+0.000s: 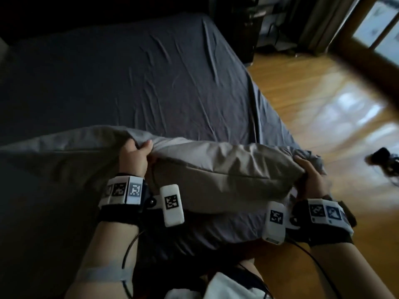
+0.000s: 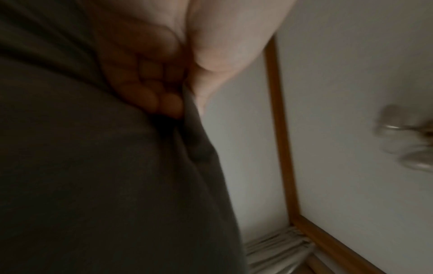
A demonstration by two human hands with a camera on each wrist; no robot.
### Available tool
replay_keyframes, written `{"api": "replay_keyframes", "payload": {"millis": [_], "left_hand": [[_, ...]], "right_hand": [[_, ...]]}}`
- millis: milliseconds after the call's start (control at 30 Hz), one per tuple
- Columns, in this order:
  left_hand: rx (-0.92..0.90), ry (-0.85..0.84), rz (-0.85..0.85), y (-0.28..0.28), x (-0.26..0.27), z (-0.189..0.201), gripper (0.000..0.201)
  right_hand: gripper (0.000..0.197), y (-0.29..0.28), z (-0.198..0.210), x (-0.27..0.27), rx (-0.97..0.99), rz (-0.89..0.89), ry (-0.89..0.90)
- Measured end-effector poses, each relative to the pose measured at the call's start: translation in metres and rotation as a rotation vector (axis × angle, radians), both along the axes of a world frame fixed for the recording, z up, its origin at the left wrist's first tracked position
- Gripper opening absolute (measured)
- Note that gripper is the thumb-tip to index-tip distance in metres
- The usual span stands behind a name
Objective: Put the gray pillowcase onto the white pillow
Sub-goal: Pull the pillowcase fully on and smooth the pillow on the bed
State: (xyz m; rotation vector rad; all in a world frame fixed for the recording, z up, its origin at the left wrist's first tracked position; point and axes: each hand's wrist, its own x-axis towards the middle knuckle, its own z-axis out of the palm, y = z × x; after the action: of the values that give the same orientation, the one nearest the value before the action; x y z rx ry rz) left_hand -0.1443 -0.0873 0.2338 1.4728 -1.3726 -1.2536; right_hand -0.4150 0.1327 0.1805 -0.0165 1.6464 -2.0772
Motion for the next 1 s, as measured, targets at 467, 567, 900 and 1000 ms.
{"api": "replay_keyframes", "payload": {"millis": [467,567,900,1000], "left_hand": [[0.138,-0.940,-1.090,0.055,-0.070,-0.092,0.076],[0.037,-1.096,-1.022,0.065,-0.083,-0.089,0.071],[0.062,-1.119,-1.001,0.060,-0.091,-0.078,0.065],[0.057,-1.145,-1.016,0.059,-0.093,-0.073,0.065]], "right_hand": [[0.025,0.010,-0.048,0.008,0.347,0.137,0.006],[0.014,0.024,-0.045,-0.004,0.299,0.069,0.037],[0.026,0.041,-0.036,-0.029,0.316,-0.128,0.287],[0.022,0.032,-0.041,-0.027,0.311,-0.161,0.171]]}}
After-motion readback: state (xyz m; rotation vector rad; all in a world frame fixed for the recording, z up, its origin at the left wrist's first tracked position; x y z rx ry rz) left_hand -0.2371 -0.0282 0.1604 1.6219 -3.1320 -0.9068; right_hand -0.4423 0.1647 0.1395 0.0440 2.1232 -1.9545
